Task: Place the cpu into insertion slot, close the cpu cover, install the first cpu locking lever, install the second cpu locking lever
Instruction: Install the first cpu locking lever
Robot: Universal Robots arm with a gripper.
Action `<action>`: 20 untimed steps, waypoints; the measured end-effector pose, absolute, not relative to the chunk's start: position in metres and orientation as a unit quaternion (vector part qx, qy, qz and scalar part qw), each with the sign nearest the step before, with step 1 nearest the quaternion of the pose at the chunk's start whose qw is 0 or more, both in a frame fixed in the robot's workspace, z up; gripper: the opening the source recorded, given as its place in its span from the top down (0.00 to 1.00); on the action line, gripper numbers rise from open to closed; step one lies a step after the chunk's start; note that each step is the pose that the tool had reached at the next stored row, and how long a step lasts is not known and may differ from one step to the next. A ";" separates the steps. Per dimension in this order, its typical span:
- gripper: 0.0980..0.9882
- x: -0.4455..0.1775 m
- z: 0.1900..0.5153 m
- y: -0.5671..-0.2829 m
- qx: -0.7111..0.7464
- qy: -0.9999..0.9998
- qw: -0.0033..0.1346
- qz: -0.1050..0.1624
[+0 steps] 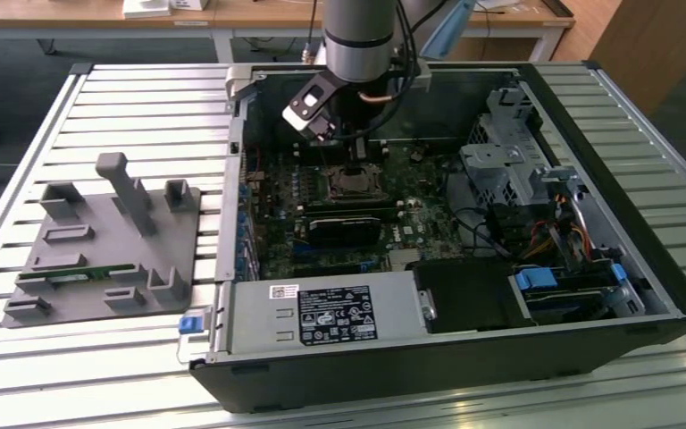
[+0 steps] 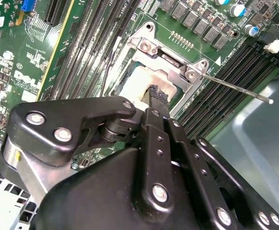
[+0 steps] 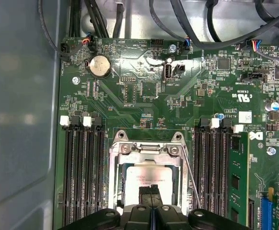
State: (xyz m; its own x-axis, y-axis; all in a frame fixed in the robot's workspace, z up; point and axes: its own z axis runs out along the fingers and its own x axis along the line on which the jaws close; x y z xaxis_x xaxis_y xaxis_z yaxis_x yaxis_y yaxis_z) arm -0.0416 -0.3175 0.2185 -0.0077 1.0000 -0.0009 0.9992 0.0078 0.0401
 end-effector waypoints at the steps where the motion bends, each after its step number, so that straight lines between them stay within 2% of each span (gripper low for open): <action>1: 0.99 -0.042 0.219 -0.317 0.704 0.710 0.014 0.014; 20: 0.99 -0.042 0.226 -0.317 0.704 0.710 0.014 0.014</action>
State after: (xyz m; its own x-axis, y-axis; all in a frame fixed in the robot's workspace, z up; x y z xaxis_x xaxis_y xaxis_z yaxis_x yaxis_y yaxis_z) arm -0.0416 -0.3175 0.2263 -0.0076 1.0000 -0.0008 0.9992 0.0076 0.0401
